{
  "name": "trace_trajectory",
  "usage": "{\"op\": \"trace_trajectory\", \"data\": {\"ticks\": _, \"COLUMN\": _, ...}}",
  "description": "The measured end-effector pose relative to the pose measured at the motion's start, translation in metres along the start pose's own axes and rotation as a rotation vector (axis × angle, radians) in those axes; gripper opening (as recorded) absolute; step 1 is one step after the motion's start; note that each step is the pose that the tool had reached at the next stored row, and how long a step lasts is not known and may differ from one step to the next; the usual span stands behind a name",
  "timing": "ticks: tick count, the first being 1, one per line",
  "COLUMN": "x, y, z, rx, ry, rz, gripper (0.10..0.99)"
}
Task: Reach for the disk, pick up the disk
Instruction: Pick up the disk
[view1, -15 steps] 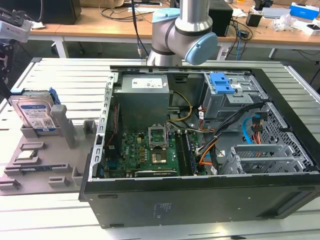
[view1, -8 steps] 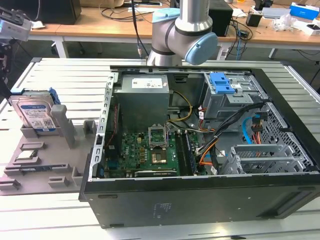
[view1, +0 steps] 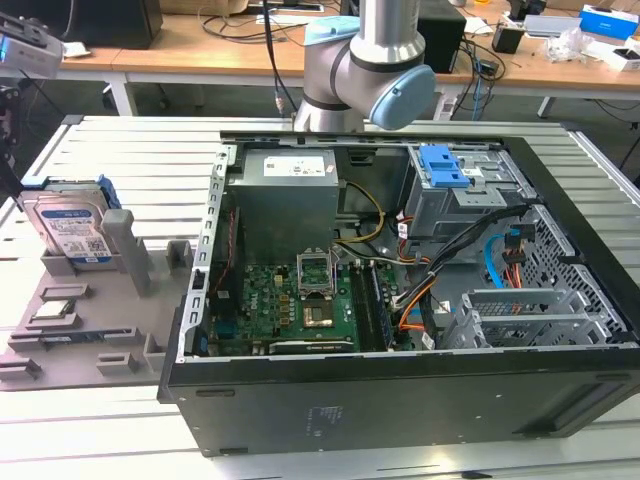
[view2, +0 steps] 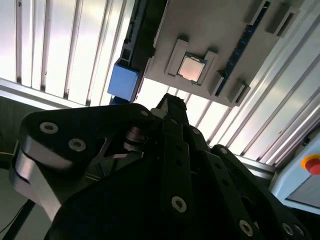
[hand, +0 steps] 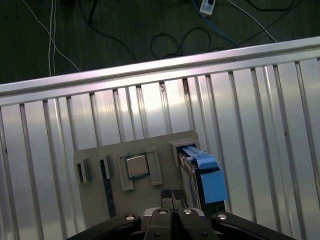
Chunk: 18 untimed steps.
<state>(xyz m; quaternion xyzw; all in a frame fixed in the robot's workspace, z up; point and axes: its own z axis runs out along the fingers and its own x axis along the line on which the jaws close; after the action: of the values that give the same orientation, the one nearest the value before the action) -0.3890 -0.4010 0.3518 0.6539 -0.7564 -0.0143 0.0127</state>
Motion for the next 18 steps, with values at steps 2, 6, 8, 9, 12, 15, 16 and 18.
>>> {"op": "trace_trajectory", "data": {"ticks": 2, "x": 0.0000, "y": 0.0000, "z": 0.0000, "rx": 0.000, "ry": 0.0005, "rz": -0.014, "gripper": 0.106}}
{"op": "trace_trajectory", "data": {"ticks": 6, "x": 0.0000, "y": 0.0000, "z": 0.0000, "rx": 0.000, "ry": 0.0016, "rz": -0.042, "gripper": 0.106}}
{"op": "trace_trajectory", "data": {"ticks": 8, "x": 0.0000, "y": 0.0000, "z": 0.0000, "rx": 0.000, "ry": 0.0020, "rz": -0.053, "gripper": 0.106}}
{"op": "trace_trajectory", "data": {"ticks": 9, "x": 0.0000, "y": 0.0000, "z": 0.0000, "rx": 0.000, "ry": 0.0023, "rz": -0.062, "gripper": 0.106}}
{"op": "trace_trajectory", "data": {"ticks": 12, "x": 0.0000, "y": 0.0000, "z": 0.0000, "rx": 0.000, "ry": 0.0030, "rz": -0.079, "gripper": 0.106}}
{"op": "trace_trajectory", "data": {"ticks": 15, "x": 0.0000, "y": 0.0000, "z": 0.0000, "rx": 0.000, "ry": 0.0035, "rz": -0.094, "gripper": 0.106}}
{"op": "trace_trajectory", "data": {"ticks": 16, "x": 0.0000, "y": 0.0000, "z": 0.0000, "rx": 0.000, "ry": 0.0039, "rz": -0.100, "gripper": 0.106}}
{"op": "trace_trajectory", "data": {"ticks": 18, "x": 0.0000, "y": 0.0000, "z": 0.0000, "rx": 0.000, "ry": 0.0044, "rz": -0.116, "gripper": 0.106}}
